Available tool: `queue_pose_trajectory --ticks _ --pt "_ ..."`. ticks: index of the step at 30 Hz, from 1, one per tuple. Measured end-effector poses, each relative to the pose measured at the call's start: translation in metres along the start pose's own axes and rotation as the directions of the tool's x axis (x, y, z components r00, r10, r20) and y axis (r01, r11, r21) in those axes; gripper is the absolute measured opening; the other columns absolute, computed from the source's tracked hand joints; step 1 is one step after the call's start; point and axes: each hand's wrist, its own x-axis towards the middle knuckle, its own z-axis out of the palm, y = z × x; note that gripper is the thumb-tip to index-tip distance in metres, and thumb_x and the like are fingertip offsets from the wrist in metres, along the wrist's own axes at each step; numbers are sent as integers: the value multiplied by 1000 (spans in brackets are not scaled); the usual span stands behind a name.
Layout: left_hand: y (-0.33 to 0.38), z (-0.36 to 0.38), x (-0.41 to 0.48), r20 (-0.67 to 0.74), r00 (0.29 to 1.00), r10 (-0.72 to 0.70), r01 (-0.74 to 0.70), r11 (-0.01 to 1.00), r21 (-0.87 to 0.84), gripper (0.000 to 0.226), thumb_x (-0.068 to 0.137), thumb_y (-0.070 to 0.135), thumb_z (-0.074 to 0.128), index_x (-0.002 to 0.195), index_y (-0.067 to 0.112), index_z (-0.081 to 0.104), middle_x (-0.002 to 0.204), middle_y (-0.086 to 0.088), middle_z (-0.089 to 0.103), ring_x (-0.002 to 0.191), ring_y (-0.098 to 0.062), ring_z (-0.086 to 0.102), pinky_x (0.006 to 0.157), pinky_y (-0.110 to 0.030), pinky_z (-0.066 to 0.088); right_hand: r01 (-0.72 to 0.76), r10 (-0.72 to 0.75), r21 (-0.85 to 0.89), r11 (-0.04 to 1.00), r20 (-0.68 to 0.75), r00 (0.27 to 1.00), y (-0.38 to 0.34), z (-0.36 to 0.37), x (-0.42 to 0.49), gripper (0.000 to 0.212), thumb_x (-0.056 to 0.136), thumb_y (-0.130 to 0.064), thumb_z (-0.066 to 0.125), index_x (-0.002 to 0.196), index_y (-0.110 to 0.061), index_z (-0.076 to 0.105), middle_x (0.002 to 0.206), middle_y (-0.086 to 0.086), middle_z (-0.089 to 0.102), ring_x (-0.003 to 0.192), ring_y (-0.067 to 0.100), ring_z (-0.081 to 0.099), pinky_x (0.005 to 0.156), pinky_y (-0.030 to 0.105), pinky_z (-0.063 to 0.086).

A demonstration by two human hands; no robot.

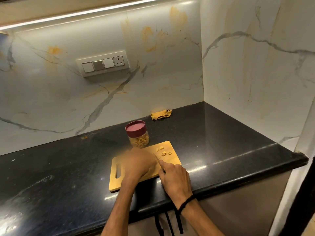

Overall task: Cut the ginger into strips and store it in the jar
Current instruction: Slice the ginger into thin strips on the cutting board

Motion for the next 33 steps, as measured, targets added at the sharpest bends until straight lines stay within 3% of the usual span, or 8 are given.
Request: queue_pose_trajectory --ticks 7,10,16,22,33 --pt "4 -2 -3 -9 1000 -15 15 999 29 18 80 50 78 95 40 77 130 3 49 120 -22 36 97 -40 29 7 -2 -170 985 29 1000 -4 3 -13 37 105 -21 36 142 -25 40 103 5 65 89 20 63 65 28 37" --pt "5 -5 -4 -6 1000 0 0 999 37 18 82 49 77 97 39 77 131 2 49 120 -22 37 98 -41 30 1 7 -137 991 60 998 8 -3 -29 41 104 -20 37 145 -26 35 95 3 58 79 17 51 67 25 36" --pt "3 -2 -5 9 1000 8 -9 1000 19 15 85 43 76 99 39 76 133 3 49 123 -23 37 100 -42 29 -18 19 -7 1000 37 999 11 -17 -28 41 104 -33 38 145 -35 37 104 -2 63 82 10 50 79 23 47" --pt "1 2 -4 0 999 -33 33 999 -26 14 83 43 78 96 40 77 128 7 55 119 -21 38 93 -39 28 -21 20 43 999 16 1000 0 -12 -11 41 104 -37 38 144 -37 41 109 -1 67 95 15 62 81 27 50" --pt "5 8 0 -14 992 -126 124 985 -118 9 86 34 76 94 35 79 122 5 62 119 -26 37 88 -37 27 1 -2 43 999 11 1000 -2 -9 -3 40 104 -37 36 143 -36 44 112 -1 67 98 15 62 84 27 50"
